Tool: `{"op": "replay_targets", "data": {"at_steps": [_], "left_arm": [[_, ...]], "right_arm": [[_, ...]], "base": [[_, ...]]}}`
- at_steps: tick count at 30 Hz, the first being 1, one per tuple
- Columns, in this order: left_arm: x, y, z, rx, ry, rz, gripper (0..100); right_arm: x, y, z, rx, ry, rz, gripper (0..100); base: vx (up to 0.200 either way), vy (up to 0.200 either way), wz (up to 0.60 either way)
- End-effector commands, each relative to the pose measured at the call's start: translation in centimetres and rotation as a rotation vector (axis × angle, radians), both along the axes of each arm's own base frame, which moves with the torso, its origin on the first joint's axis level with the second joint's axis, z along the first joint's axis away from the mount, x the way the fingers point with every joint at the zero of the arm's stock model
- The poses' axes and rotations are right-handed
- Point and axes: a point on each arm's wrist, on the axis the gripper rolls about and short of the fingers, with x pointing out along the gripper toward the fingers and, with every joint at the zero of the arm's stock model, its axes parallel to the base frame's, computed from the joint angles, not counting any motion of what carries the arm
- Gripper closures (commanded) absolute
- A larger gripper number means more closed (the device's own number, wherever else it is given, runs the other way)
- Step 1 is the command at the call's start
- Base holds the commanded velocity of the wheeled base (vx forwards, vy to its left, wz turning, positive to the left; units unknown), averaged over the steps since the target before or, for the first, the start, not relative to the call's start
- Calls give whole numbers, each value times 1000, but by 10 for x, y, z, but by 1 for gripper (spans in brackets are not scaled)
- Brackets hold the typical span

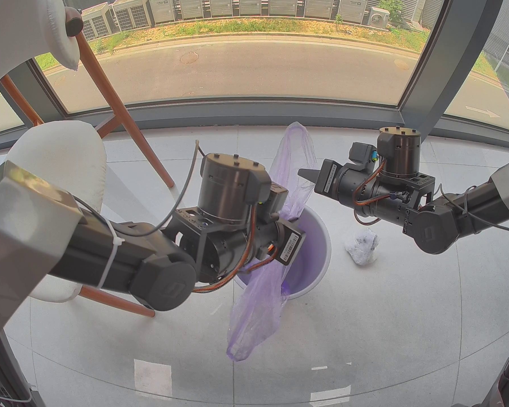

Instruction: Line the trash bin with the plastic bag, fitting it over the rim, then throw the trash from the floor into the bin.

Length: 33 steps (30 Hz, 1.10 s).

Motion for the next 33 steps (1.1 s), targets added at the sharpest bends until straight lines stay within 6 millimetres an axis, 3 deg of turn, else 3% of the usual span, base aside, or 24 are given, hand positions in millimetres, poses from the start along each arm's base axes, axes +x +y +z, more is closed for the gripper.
{"op": "replay_targets", "data": {"at_steps": [1,5,12,16,23,28,33], "left_arm": [[4,5,7,-20,-16,17,0],[5,13,17,-37,-34,31,0],[8,46,28,-78,-14,118,0],[-1,69,12,-31,42,153,0],[-17,87,-12,-23,157,142,0],[-14,94,-11,-38,160,164,0],[-35,89,-17,-50,210,132,0]], "right_arm": [[1,-4,4,5,-11,-10,100],[3,-12,5,3,-11,-25,100],[6,-26,8,-26,-47,-25,100],[2,-28,15,-20,-54,-10,100],[-3,-35,11,-30,-39,-10,100],[-6,-38,8,-46,-36,2,100],[-4,-38,7,-46,-36,2,100]], "base": [[0,0,0],[0,0,0],[0,0,0],[0,0,0],[0,0,0],[0,0,0],[0,0,0]]}}
